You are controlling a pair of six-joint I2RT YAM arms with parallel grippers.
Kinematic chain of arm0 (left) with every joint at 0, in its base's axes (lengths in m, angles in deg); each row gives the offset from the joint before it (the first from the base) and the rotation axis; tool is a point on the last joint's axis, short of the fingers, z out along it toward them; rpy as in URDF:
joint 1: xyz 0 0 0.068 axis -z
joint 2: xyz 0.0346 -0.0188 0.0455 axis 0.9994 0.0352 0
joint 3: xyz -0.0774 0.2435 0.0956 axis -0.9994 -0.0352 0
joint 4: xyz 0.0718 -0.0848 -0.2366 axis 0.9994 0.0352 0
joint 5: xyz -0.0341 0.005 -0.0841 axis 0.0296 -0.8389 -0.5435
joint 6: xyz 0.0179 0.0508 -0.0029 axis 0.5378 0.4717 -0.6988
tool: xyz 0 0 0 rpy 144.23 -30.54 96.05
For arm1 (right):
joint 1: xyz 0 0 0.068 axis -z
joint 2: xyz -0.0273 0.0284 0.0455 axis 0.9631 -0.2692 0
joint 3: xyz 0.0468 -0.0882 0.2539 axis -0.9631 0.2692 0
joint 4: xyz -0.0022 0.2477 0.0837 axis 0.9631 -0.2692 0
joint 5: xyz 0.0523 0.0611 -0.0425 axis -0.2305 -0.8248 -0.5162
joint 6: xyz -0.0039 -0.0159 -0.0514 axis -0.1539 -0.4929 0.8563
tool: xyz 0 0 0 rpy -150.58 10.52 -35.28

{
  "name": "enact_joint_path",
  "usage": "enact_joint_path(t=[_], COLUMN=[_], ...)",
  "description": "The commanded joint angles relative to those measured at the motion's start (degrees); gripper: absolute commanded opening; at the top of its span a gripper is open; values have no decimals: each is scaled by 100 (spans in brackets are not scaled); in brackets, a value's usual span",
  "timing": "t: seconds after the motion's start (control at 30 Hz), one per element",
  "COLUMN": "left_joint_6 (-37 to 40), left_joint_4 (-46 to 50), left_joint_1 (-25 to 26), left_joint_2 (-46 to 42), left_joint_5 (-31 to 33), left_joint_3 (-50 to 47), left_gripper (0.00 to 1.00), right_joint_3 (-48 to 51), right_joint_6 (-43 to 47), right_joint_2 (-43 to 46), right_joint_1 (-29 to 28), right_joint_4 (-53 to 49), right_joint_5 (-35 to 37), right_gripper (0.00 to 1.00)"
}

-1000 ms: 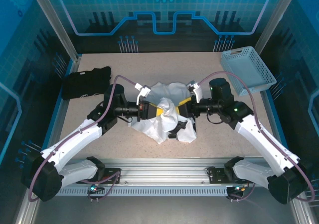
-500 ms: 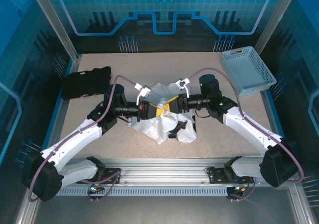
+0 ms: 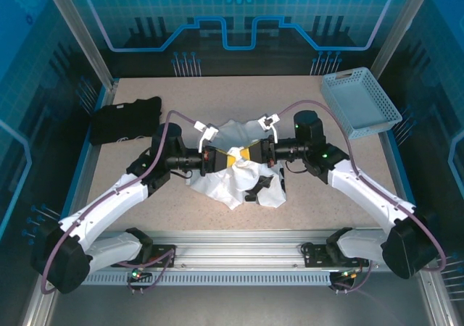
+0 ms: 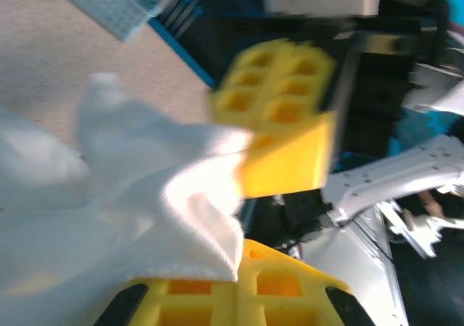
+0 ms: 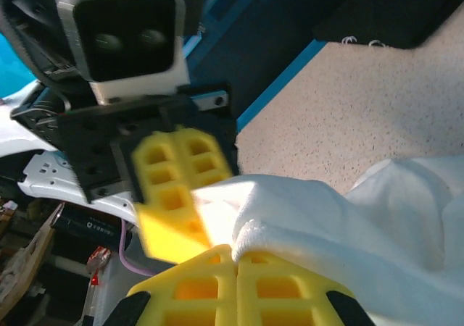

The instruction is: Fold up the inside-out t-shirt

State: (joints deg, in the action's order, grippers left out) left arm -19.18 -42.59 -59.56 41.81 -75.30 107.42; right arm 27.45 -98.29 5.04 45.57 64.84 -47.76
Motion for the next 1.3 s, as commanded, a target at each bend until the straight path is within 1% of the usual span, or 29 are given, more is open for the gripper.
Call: enact_joint_path(t=[0.0, 0.03, 0.1, 0.23, 0.37, 0.5, 0.6, 0.67, 0.77, 0.83, 0.9, 0.93, 1.0, 1.03, 1.07, 1.13, 1.17, 1.2, 1.27], left_joint_6=[350, 366, 401, 367, 373, 317, 229, 150, 122, 98, 118, 142, 222, 262, 326, 432, 481, 524, 576], left_joint_4=[721, 827, 876, 924, 1133, 1283, 1348, 1283, 1234, 1149, 874, 688, 438, 369, 291, 64, -71, -200, -432], left_joint_1=[-48, -49, -48, -39, -19, 111, 419, 772, 1143, 1223, 1222, 1223, 1220, 1218, 1210, 1159, 1113, 1060, 915], left_joint_2=[-285, -337, -449, -688, -1053, -1528, -1755, -1660, -1190, -843, -566, -424, -173, -53, 26, 42, -4, -65, -246], left_joint_5=[1222, 1424, 1630, 1747, 1901, 2178, 2497, 2791, 3090, 3245, 3300, 3352, 3279, 3187, 3029, 2571, 2241, 1936, 1275], left_joint_3=[-84, -108, -202, -329, -396, -480, -470, -409, -206, -104, -93, -98, -29, 32, 55, -18, -102, -186, -408], left_gripper=[11, 13, 21, 32, 42, 49, 52, 56, 63, 66, 66, 66, 54, 44, 32, 11, 5, 2, 0], right_joint_3=[-324, -388, -495, -616, -713, -982, -1147, -1190, -1090, -1019, -965, -961, -971, -970, -963, -952, -963, -972, -994], right_joint_6=[-19, -11, -11, -86, -269, -270, -314, -381, -505, -570, -599, -608, -584, -550, -515, -454, -413, -368, -258], right_joint_2=[247, 261, 257, 170, 6, -189, -346, -439, -468, -451, -428, -424, -398, -381, -343, -280, -259, -249, -250], right_joint_1=[-106, -172, -355, -677, -791, -792, -793, -792, -800, -796, -793, -792, -781, -767, -746, -652, -572, -507, -331], right_joint_4=[-119, -170, -229, -233, -211, -631, -806, -778, -567, -459, -407, -390, -449, -513, -591, -786, -934, -1070, -1392], right_joint_5=[165, 225, 360, 679, 910, 1213, 1359, 1340, 1327, 1336, 1326, 1313, 1308, 1317, 1351, 1445, 1479, 1508, 1543], right_gripper=[0, 0, 0, 0, 0, 0, 0, 0, 0, 0, 0, 0, 0, 0, 0, 0, 0, 0, 0])
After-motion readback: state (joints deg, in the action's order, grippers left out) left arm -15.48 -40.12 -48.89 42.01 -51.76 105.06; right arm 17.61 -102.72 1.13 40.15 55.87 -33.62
